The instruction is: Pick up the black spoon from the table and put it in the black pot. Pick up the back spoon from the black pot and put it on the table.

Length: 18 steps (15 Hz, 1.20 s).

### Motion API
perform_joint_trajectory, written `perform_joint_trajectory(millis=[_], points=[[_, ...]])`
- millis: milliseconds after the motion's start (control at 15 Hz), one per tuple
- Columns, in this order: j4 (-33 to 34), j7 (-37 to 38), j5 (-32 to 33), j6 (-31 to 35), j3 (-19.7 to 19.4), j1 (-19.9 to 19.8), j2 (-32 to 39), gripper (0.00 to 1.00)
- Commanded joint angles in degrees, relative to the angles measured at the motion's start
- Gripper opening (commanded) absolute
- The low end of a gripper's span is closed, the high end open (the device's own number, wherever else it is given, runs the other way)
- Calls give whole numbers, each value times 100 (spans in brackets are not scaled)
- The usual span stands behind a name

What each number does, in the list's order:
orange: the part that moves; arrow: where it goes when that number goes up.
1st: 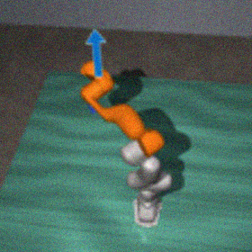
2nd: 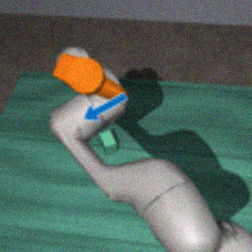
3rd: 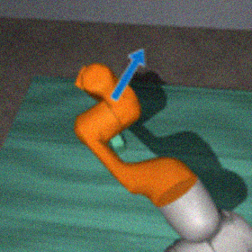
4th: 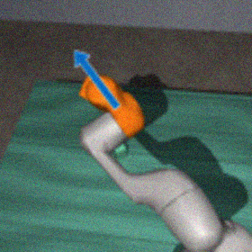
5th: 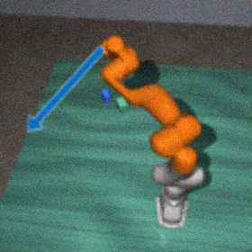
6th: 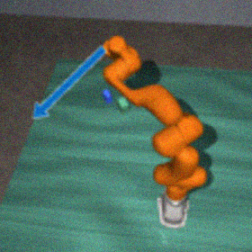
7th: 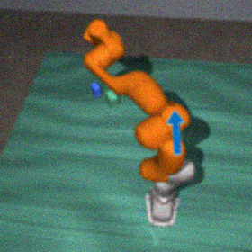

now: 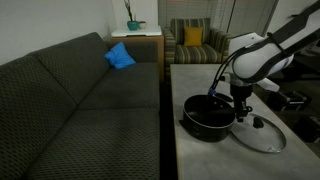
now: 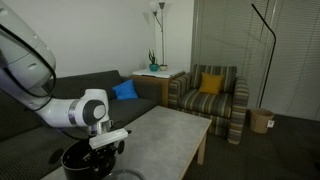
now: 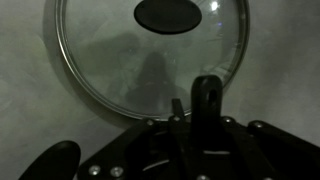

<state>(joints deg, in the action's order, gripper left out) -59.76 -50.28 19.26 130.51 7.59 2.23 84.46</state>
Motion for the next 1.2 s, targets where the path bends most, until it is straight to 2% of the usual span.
perform_joint_trajectory(millis=[0, 400, 733, 1133], points=[[-129, 149, 46, 3, -86, 39, -102, 0], [-272, 302, 65, -1, -92, 35, -222, 2], [-647, 541, 85, 93, -167, 2, -551, 2], [-1567, 840, 85, 71, -249, -34, -1337, 2]])
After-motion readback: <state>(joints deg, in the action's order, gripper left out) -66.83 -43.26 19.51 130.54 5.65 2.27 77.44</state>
